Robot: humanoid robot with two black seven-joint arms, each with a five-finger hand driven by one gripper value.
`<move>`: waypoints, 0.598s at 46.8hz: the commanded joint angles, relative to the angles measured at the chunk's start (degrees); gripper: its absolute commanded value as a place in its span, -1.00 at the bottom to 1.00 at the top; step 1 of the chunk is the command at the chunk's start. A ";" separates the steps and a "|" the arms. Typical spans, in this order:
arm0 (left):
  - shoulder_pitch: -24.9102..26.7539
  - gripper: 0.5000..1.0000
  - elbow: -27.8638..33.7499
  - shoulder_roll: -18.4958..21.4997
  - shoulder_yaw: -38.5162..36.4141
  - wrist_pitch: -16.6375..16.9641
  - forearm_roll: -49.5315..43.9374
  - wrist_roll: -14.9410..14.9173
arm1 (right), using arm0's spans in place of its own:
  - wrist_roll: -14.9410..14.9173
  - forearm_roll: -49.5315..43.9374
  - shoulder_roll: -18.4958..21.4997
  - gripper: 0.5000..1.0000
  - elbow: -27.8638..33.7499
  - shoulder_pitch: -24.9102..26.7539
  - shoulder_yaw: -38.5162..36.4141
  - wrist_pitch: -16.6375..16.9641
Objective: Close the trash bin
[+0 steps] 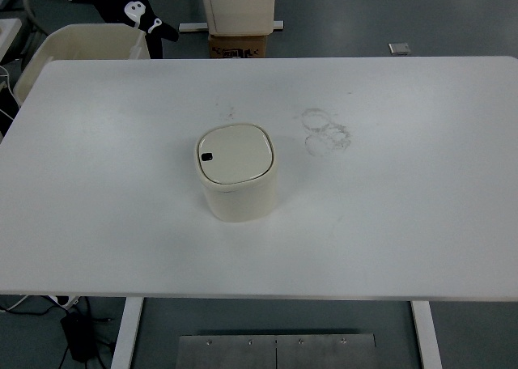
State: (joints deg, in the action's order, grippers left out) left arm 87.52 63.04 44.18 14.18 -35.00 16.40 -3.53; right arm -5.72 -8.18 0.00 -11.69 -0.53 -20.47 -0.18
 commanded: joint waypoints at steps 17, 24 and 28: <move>-9.37 1.00 -10.04 -7.71 2.25 9.94 -16.74 6.16 | 0.01 0.00 0.00 0.97 0.00 0.01 -0.01 0.00; -16.84 1.00 -10.56 -9.20 5.24 15.13 -21.67 6.78 | 0.01 0.00 0.00 0.97 0.00 0.01 -0.01 0.00; -19.92 1.00 -11.97 -10.34 7.52 15.31 -22.90 6.87 | -0.08 0.00 0.00 0.97 0.00 0.01 -0.01 0.00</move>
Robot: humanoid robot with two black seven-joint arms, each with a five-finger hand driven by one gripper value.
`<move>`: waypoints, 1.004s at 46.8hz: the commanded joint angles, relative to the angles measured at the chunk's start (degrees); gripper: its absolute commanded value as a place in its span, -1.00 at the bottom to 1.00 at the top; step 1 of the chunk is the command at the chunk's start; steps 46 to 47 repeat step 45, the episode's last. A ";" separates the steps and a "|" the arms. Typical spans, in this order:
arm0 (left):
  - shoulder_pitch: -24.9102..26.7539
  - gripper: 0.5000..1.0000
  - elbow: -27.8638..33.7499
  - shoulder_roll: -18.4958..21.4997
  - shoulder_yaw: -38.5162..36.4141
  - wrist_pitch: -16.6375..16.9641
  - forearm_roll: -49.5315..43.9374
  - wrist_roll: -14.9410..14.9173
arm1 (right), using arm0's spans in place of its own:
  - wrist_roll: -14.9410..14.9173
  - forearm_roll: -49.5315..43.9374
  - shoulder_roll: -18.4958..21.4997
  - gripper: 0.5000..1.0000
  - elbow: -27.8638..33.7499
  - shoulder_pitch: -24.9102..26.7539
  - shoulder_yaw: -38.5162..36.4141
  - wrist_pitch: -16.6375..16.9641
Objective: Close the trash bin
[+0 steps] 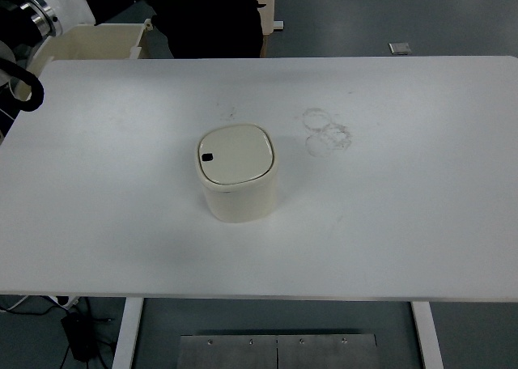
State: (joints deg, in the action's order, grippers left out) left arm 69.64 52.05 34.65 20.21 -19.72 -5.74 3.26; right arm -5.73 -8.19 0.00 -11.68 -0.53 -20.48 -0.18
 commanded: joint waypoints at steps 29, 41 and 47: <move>-16.46 1.00 -24.09 -15.92 19.34 -4.01 -2.96 2.10 | 0.02 0.10 0.00 0.97 -0.01 -0.44 -0.17 0.09; -17.61 1.00 -28.93 -19.79 20.66 -6.39 -4.28 2.19 | 0.11 -0.25 0.00 0.97 -0.01 -0.44 0.09 0.00; -17.78 1.00 -28.93 -20.41 20.66 -6.12 -4.63 2.27 | -0.06 -0.43 0.00 0.97 -0.01 -0.53 0.18 0.00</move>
